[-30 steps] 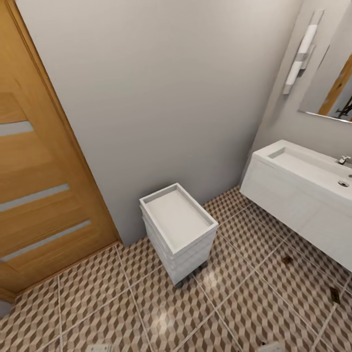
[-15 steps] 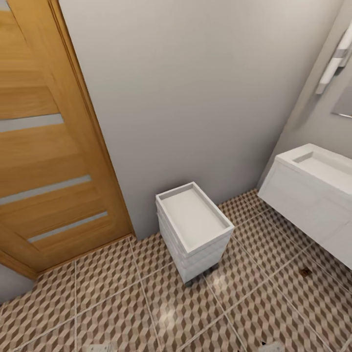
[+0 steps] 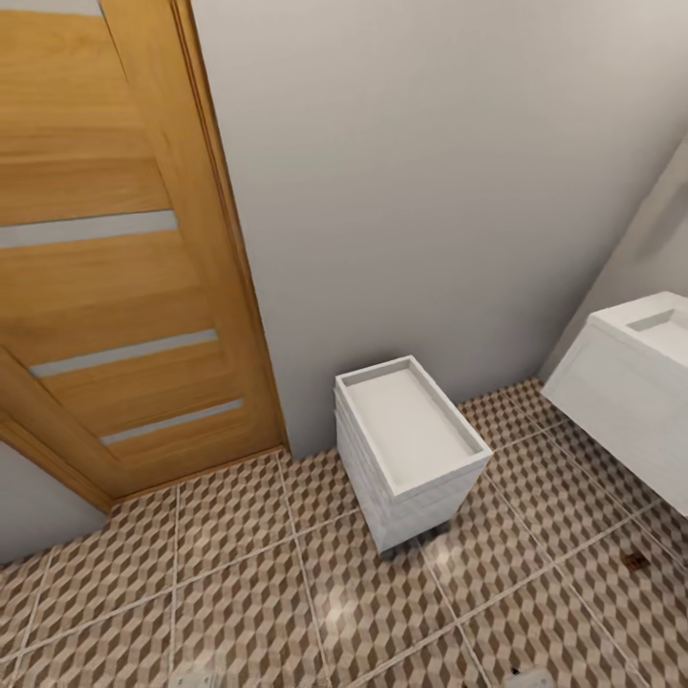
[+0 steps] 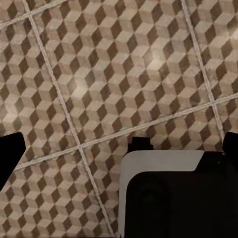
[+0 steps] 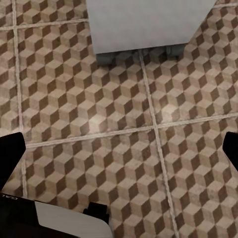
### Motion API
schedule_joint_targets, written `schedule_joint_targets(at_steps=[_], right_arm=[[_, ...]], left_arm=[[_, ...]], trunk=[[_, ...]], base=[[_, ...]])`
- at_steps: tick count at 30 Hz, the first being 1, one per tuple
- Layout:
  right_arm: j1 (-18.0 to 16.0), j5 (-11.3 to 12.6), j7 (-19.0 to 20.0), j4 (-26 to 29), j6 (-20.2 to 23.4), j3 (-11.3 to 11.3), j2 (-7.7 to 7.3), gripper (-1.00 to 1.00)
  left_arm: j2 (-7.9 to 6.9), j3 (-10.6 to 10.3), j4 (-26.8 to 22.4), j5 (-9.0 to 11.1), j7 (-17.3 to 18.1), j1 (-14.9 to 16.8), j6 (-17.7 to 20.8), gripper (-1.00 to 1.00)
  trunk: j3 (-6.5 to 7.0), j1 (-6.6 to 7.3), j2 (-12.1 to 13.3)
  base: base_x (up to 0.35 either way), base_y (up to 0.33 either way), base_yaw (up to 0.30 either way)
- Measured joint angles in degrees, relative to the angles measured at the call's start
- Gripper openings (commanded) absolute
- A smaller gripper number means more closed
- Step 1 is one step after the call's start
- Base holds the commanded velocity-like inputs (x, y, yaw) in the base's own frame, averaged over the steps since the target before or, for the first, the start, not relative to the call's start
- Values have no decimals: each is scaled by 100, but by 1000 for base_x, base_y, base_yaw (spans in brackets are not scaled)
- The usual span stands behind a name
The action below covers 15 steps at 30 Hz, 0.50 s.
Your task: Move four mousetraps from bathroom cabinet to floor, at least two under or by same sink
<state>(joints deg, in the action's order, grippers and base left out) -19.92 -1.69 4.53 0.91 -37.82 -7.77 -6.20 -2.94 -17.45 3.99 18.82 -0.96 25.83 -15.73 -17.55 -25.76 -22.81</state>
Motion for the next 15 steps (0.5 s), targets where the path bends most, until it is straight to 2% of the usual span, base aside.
schedule_joint_targets(at_steps=[15], right_arm=[[0, 0, 0, 0, 0, 0, 4, 100]], left_arm=[[0, 0, 0, 0, 0, 0, 0, 100]], trunk=[[-76, 0, 0]], base=[[0, 0, 243]])
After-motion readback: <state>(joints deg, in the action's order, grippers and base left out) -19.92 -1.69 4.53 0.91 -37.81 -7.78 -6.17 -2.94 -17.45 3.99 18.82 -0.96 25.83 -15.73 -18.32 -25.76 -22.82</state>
